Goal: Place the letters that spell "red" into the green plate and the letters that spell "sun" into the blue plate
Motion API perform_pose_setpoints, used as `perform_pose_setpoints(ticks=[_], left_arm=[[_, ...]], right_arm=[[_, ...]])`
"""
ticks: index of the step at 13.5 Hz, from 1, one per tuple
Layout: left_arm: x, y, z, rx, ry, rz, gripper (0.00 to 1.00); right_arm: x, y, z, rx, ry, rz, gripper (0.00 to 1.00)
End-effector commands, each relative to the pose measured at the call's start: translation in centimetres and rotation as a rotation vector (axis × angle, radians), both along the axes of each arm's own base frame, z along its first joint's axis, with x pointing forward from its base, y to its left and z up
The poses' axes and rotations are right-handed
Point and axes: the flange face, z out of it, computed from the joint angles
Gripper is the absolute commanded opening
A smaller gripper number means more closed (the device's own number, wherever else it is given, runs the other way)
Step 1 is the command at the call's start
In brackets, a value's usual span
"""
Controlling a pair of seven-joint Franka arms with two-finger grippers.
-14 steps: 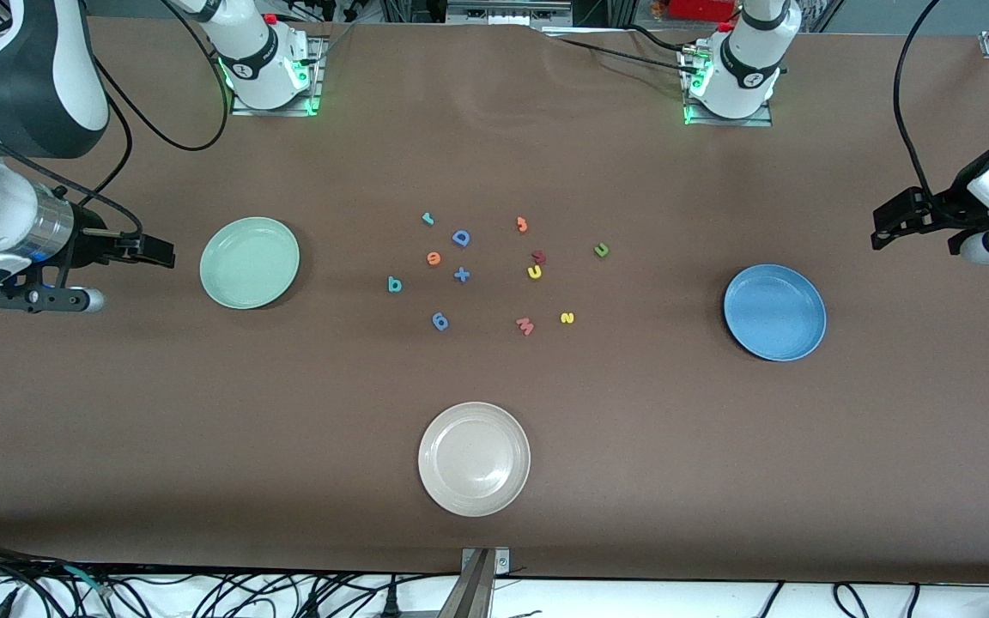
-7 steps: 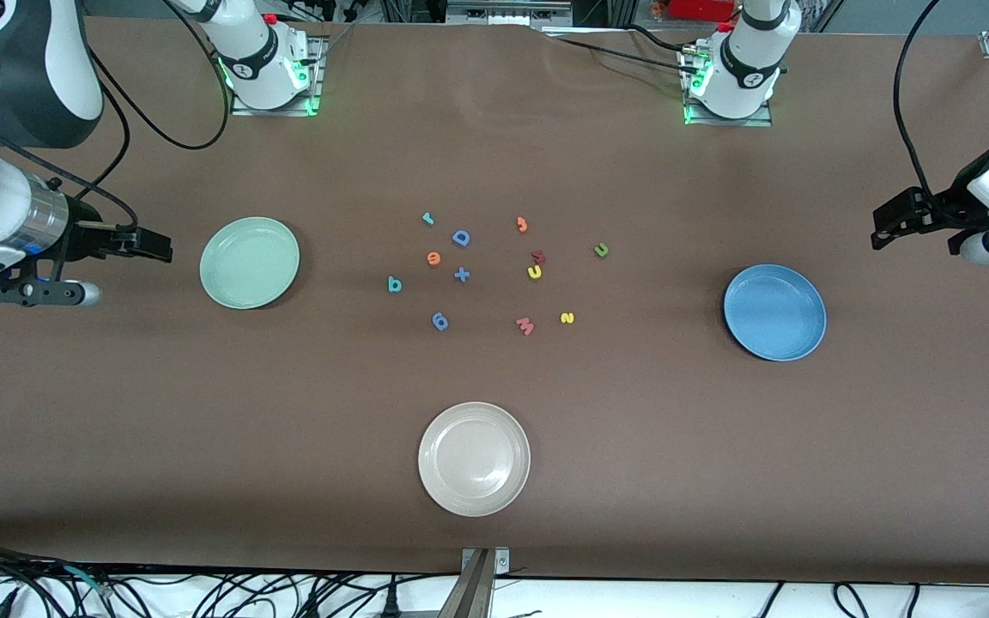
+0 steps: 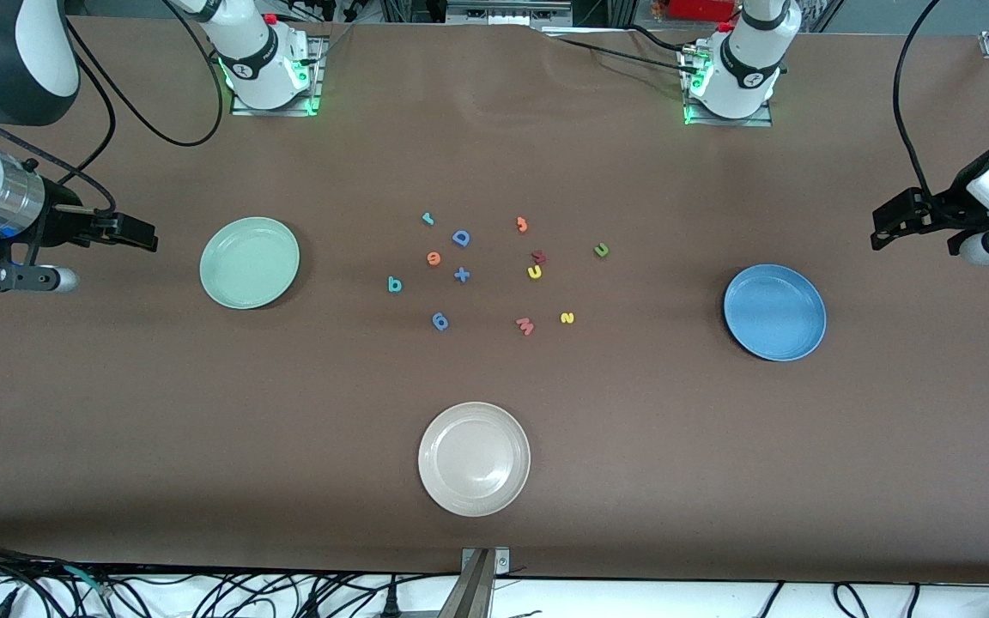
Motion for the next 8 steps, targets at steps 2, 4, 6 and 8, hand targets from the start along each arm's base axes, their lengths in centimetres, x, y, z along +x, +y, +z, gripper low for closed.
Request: perform_pose_setpoints(ticks=[2,4,6,8], left_arm=[[0.1,-0.4,-0.4,-0.032,0.011,-0.016,1.00],[0.1,-0.7,-0.5,-0.031,0.013,-0.021,1.00],[0.1,-0.6,-0.5,-0.030,0.014,-0.019,1.00],[0.1,-0.6,-0.5,-0.031,0.013,-0.019,1.00]], right_arm=[[0.5,0.7,0.8,-0.012,-0.035,0.003,1.00],[0.6,1.5,0.8,-0.011,-0.042,0.016,1.00],[0.6,1.5,0.8,-0.014,-0.044,0.017,1.00],[0.7,1.3,0.9,-0.016,-0.049,0.014,1.00]])
